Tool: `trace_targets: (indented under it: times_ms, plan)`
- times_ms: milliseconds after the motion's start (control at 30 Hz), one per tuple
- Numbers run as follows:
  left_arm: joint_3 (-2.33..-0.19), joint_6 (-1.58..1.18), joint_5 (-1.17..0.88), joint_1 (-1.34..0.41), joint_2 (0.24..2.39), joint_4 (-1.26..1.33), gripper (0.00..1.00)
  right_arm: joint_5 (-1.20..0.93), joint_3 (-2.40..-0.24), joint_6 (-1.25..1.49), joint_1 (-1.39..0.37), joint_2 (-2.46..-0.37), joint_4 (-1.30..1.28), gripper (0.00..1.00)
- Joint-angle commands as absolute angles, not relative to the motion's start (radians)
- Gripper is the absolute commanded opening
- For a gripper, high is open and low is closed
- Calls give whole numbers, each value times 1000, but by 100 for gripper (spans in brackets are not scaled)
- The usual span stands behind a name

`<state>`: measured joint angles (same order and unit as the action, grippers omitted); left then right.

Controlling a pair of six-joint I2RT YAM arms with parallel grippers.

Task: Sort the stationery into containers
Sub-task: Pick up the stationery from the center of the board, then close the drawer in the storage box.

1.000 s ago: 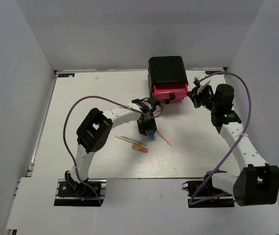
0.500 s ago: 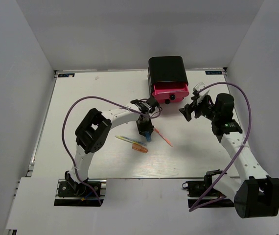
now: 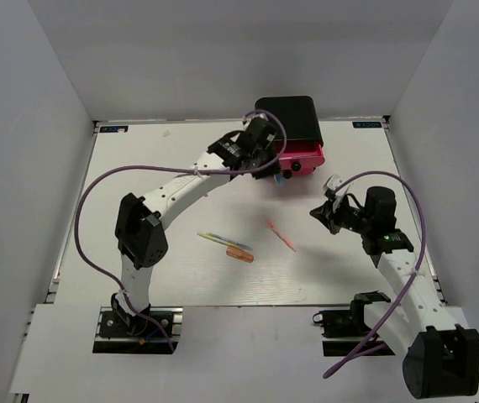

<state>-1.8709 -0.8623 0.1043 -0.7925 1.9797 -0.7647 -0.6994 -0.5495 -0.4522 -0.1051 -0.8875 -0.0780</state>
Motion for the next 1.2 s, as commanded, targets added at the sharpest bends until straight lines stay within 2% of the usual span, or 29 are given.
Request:
trace_targets:
  times_ms: [0, 133, 300, 600, 733, 767, 833, 867, 1033, 1167]
  plan:
    - [-2017, -833, 100, -784, 1974, -721, 0, -713, -520, -472, -106, -848, -83, 3]
    - [-2155, -758, 91, -773, 2032, -635, 0, -703, -506, -479, -104, -838, -83, 4]
    - [-2155, -548, 89, -755, 2033, -489, 0, -689, -486, -474, -103, -825, -81, 6]
    - [-2065, -511, 58, -710, 1988, -436, 0, -683, -457, -460, -106, -808, -52, 6]
    - [-2010, -522, 81, -710, 1931, -423, 0, -677, -457, -456, -106, -828, -41, 17]
    - [-1962, -522, 115, -710, 1887, -436, 0, -676, -460, -446, -103, -839, -38, 24]
    - [-1878, -558, 149, -710, 1821, -436, 0, -690, -465, -442, -106, -867, -37, 29]
    - [-1771, -569, 161, -710, 1784, -427, 0, -699, -471, -440, -104, -891, -46, 32]
    - [-1479, -636, 204, -701, 1573, -394, 0, -781, -491, -428, -113, -962, -52, 39]
    - [-1361, -692, 213, -701, 1510, -394, 0, -765, -509, -452, -118, -999, -49, 44]
